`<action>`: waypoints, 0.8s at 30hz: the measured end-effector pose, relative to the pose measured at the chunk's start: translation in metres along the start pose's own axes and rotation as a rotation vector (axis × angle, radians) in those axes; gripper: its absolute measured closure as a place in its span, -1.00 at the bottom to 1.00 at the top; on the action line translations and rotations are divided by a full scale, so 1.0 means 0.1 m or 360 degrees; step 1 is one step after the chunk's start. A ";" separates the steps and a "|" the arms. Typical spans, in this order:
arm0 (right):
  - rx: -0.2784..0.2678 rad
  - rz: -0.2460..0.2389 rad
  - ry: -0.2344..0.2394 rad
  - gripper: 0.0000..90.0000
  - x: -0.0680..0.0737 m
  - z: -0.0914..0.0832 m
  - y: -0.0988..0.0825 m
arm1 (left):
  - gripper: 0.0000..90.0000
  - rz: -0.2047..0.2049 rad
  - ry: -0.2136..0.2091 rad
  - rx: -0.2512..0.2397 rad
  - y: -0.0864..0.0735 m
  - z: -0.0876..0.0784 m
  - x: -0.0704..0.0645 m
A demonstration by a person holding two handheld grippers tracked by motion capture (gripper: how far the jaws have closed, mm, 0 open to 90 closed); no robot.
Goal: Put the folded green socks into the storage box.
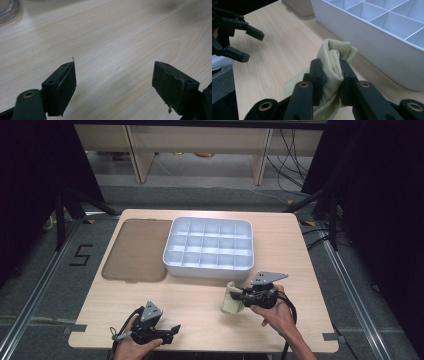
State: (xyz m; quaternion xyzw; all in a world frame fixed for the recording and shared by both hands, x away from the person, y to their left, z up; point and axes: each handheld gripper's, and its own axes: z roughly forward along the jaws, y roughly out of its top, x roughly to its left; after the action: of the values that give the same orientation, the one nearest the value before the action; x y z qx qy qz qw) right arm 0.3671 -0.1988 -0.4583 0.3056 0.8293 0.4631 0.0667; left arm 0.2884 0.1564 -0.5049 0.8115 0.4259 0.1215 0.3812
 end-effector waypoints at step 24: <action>-0.0067 0.0013 -0.0070 0.69 -0.11 -0.18 0.13 | -0.59 0.0002 -0.0005 0.0008 0.00 0.01 -0.02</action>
State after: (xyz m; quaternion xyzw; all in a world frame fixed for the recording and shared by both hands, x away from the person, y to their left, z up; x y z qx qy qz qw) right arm 0.3747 -0.2130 -0.4394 0.3175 0.8164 0.4739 0.0895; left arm 0.2879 0.1545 -0.5053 0.8129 0.4250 0.1194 0.3798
